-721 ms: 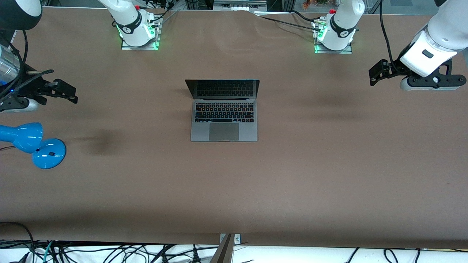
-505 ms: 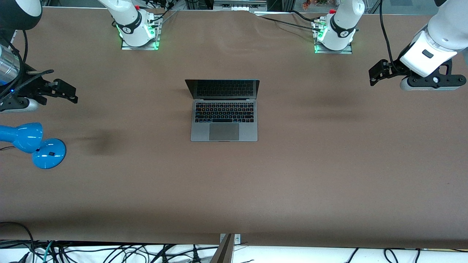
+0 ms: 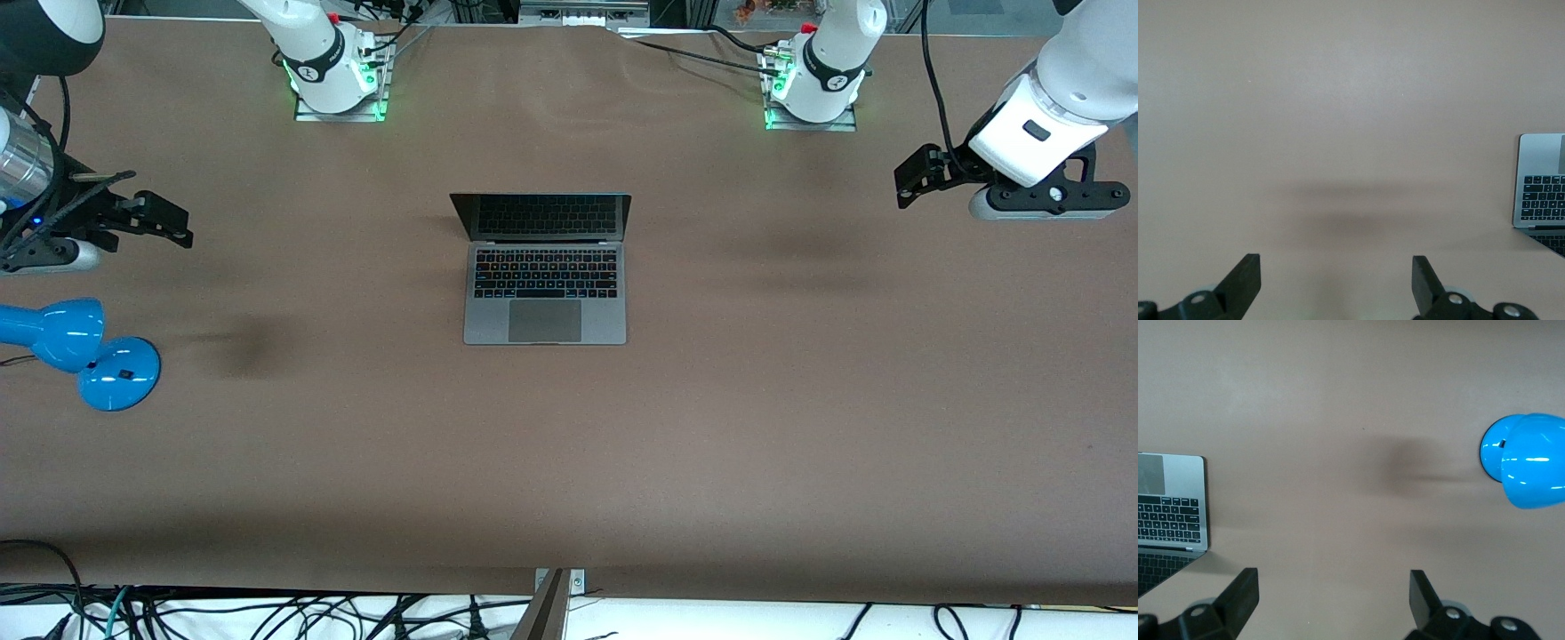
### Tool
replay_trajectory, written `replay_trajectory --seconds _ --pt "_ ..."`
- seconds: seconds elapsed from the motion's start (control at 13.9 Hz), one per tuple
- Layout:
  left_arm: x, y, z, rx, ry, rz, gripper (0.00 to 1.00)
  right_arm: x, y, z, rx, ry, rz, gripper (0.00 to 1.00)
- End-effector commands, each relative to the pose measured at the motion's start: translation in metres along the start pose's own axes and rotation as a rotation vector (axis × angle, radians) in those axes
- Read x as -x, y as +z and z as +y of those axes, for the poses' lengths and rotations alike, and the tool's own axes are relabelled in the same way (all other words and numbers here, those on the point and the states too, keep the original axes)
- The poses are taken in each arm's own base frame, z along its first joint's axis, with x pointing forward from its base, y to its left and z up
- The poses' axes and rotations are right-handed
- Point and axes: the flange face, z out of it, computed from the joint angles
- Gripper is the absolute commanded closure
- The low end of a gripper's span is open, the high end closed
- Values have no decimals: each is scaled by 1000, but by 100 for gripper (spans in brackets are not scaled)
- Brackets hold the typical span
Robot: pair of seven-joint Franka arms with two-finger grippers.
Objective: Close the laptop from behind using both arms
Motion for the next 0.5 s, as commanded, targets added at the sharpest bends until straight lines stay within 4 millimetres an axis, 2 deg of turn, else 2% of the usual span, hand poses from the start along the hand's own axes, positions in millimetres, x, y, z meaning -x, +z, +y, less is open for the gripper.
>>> replay_trajectory --seconds 0.0,0.36,0.43 --pt "2 -8 6 5 3 -1 0 3 -1 -14 -3 -29 -13 0" --pt "9 -4 51 -7 -31 -9 0 3 6 -24 -7 -35 -39 0" --pt "12 -2 62 -11 -22 -12 0 4 8 -34 -7 -55 -50 0"
